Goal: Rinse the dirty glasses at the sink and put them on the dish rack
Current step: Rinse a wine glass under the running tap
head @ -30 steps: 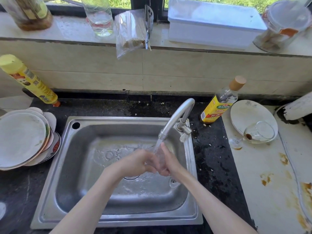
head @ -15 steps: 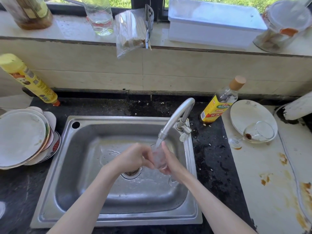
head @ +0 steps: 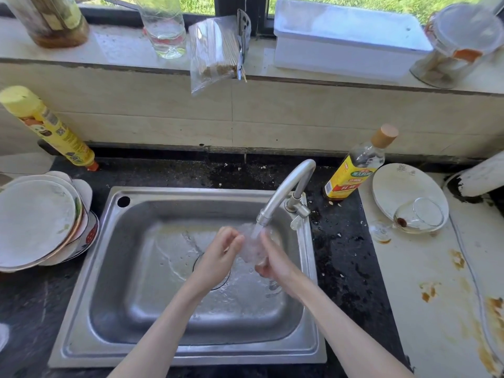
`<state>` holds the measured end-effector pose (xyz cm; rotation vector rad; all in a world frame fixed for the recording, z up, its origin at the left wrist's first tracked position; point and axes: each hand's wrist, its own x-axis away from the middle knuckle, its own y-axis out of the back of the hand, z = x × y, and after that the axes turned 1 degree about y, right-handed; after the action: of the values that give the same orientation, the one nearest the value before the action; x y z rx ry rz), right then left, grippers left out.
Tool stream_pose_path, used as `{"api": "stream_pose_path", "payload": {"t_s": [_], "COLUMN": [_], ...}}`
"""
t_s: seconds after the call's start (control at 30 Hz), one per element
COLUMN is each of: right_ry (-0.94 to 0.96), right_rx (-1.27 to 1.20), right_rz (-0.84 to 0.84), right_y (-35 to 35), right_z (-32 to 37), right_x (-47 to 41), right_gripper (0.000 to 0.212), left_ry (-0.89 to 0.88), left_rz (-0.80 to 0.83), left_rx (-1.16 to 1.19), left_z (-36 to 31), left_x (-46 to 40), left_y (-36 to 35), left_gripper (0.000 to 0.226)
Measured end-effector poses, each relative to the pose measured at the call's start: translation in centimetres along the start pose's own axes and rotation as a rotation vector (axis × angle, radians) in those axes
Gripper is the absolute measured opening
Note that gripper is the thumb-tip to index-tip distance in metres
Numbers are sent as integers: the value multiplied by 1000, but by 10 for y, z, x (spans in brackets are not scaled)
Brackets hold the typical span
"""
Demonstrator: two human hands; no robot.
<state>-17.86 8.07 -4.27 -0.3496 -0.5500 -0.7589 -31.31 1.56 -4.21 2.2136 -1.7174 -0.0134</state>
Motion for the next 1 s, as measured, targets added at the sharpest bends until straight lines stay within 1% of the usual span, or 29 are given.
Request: {"api": "stream_pose_path", "payload": {"t_s": [0.07,0.1,0.13,0.17,0.23,0.27,0.3,0.33,0.4,0.47,0.5,0.53,0.57,0.63,0.7,0.77,0.83,0.87,0.9,0.93,0.97,1.0], "right_ry": [30,40,34,-3,-117,-160,-194,-223,-255,-255,-248,-236,-227,-228,-273,-303,-276,-258,-227,-185,-136,-96], "right_rx": [6,-27,-76,-127,-164,-157,-141,-112,-79,-107,-108,-69,-15,-4,-141,-284,-335,-295,-197,-38,144,289], "right_rz": [15,25,32,29,12,7,5,0,1,22,30,24,7,-9,19,65,95,79,45,-9,-72,-112], "right_y": [-7,-11,-14,-16,-16,-16,-16,-16,-19,-23,-24,-23,-20,-13,-8,-8,-10,-11,-12,-13,-13,-12], "right_z": [0,-1,-2,-2,0,1,2,2,3,4,4,4,3,3,5,8,9,10,10,10,10,10], "right_x": [6,8,10,10,13,14,14,14,14,18,19,21,21,20,18,17,17,18,18,20,21,22], "right_gripper": [43,40,40,47,58,59,60,62,63,55,48,42,42,55,68,70,70,68,63,55,45,37], "left_ry": [71,82,80,76,75,105,141,179,303,471,528,544,515,405,391,410,425,428,442,449,457,441], "left_rz": [-73,-68,-28,23,110,96,47,-26,-183,-265,-264,-227,-160,-18,52,-21,-150,-212,-259,-292,-292,-257], "left_rx": [31,58,63,39,21,47,72,83,140,260,324,365,374,379,442,532,548,545,541,514,505,506], "left_z": [-4,-4,-3,-2,5,6,5,5,4,3,1,0,-1,1,0,0,-4,-5,-4,-3,-1,-1], "left_x": [0,-1,-1,-2,-2,-3,-2,-3,-7,-15,-17,-17,-14,-8,-4,-10,-18,-21,-23,-24,-24,-24], "left_y": [-5,-8,-10,-11,-12,-13,-14,-17,-25,-29,-28,-25,-21,-15,-13,-18,-23,-24,-25,-23,-20,-18], "left_gripper": [23,20,14,12,22,18,13,15,29,41,47,49,51,46,37,35,21,18,21,27,37,46]}}
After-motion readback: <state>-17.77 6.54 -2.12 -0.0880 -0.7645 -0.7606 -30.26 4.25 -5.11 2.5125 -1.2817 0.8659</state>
